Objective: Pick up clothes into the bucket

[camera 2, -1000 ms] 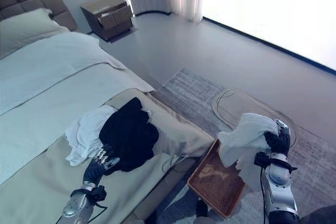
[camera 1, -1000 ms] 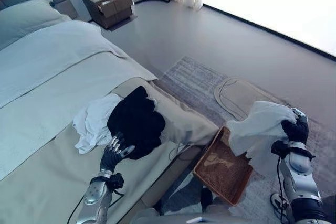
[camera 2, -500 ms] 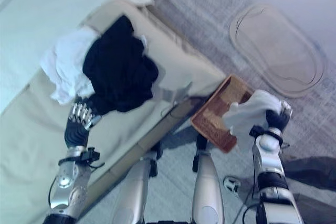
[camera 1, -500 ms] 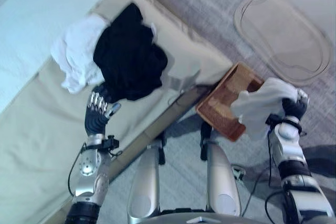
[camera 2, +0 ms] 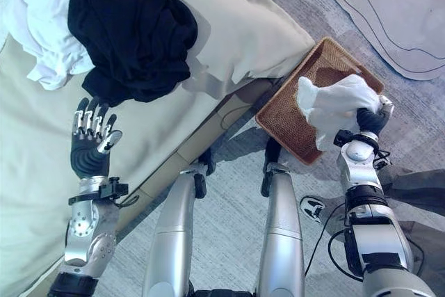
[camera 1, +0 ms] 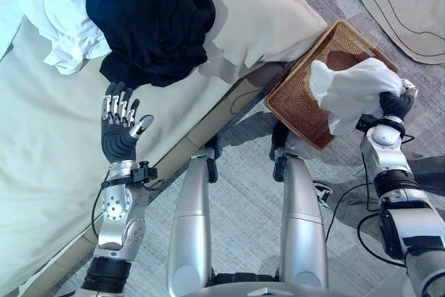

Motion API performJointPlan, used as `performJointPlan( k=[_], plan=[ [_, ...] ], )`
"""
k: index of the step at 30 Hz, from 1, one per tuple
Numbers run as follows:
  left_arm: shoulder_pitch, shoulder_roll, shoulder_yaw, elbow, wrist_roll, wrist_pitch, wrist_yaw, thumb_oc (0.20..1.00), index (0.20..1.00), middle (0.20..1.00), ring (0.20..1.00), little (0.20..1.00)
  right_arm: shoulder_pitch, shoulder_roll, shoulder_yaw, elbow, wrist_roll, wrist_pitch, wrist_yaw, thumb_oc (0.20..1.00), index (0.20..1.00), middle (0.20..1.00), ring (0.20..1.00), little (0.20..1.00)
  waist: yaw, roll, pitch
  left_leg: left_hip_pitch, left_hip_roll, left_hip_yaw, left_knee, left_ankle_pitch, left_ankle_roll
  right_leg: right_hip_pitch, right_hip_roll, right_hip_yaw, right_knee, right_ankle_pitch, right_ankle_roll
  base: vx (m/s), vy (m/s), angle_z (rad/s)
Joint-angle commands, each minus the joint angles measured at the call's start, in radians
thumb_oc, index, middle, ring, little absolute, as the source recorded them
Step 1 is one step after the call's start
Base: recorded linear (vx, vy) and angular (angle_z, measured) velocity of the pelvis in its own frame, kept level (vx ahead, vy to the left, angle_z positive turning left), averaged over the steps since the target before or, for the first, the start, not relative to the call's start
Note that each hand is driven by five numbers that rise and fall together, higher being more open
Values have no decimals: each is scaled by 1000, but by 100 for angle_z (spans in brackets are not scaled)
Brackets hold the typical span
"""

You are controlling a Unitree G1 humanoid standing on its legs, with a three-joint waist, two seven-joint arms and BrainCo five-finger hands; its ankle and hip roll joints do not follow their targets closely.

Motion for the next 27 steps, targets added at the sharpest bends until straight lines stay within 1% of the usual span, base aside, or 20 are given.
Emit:
performJointPlan(
  k=[1,4,5,6,12,16,19,27],
  plan=[
    [41,-20,11,-76,5,-79,30,1000,1000,1000,1000,1000,-1,-39,33,46,-12,-36,-11,200,200,200,200,200,-2,30,-90,-61,18,-23,187,-115,14,2,-26,14,3,59,47,0,0,0],
    [32,-16,-1,-81,9,-86,38,1000,1000,1000,1000,1000,-26,-31,86,125,-58,-9,11,200,200,200,200,200,8,38,-96,-101,11,-27,212,-119,19,-37,-25,18,32,52,43,3,2,-13],
    [32,-17,-1,-81,10,-87,39,1000,1000,1000,1000,1000,-28,-32,87,127,-58,-10,11,200,200,200,200,200,7,38,-97,-102,11,-27,213,-119,19,-39,-24,18,32,52,43,22,7,44],
    [29,-12,-15,-80,9,-88,35,1000,1000,1000,1000,1000,-48,-37,110,189,-76,6,26,200,200,200,200,200,15,43,-104,-116,7,-29,219,-119,21,-53,-25,18,40,49,42,17,1,11],
    [21,6,-29,-91,14,-91,37,1000,1000,1000,1000,1000,-88,-59,123,253,-83,16,29,200,200,200,200,200,29,49,-126,-139,-1,-32,220,-117,24,-79,-32,16,48,43,43,4,0,1],
    [17,10,-30,-93,12,-92,39,1000,1000,1000,1000,1000,-108,-80,138,252,-90,18,31,200,200,200,200,200,31,49,-135,-146,-1,-34,220,-117,26,-86,-32,16,47,41,42,18,-7,4],
    [17,12,-36,-102,6,-93,35,1000,1000,1000,1000,1000,-135,-116,147,253,-99,19,19,200,200,200,200,200,34,45,-148,-151,-7,-37,208,-113,26,-91,-33,15,39,43,44,14,-8,2],
    [18,16,-35,-108,8,-91,44,1000,1000,1000,1000,1000,-194,-182,149,220,-71,6,-10,200,200,200,200,200,31,38,-164,-153,-5,-40,184,-106,25,-98,-36,14,24,45,48,4,0,0]
  ],
)
